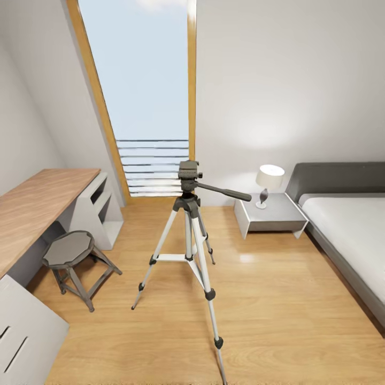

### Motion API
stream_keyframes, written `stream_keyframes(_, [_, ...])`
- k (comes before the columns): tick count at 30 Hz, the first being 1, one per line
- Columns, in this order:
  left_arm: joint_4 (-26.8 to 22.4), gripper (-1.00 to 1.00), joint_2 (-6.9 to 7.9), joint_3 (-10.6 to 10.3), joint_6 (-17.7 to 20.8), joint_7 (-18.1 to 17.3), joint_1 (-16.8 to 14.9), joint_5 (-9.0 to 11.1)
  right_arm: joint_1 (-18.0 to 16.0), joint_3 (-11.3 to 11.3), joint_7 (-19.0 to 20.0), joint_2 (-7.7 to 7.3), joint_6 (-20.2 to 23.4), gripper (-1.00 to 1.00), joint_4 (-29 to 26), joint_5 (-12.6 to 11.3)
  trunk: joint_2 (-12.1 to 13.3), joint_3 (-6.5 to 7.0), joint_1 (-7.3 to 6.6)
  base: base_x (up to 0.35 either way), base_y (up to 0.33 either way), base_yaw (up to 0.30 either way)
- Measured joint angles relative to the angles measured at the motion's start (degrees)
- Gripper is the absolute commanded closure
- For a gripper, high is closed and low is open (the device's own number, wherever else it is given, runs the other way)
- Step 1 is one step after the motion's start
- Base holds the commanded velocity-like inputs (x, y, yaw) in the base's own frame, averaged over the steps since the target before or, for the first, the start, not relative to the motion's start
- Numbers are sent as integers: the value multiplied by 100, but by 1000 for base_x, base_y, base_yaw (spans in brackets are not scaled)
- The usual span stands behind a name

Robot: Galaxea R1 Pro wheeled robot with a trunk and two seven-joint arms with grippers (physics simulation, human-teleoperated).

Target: Attach the digital camera to the camera tripod in the bedroom.

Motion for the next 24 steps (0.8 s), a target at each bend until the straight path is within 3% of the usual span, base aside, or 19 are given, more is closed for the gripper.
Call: stream_keyframes(24, [0,100,0,0,-1,0,0,0,0,3,8,-1,-2,-100,0,6,0,-216,0,0,0,0])
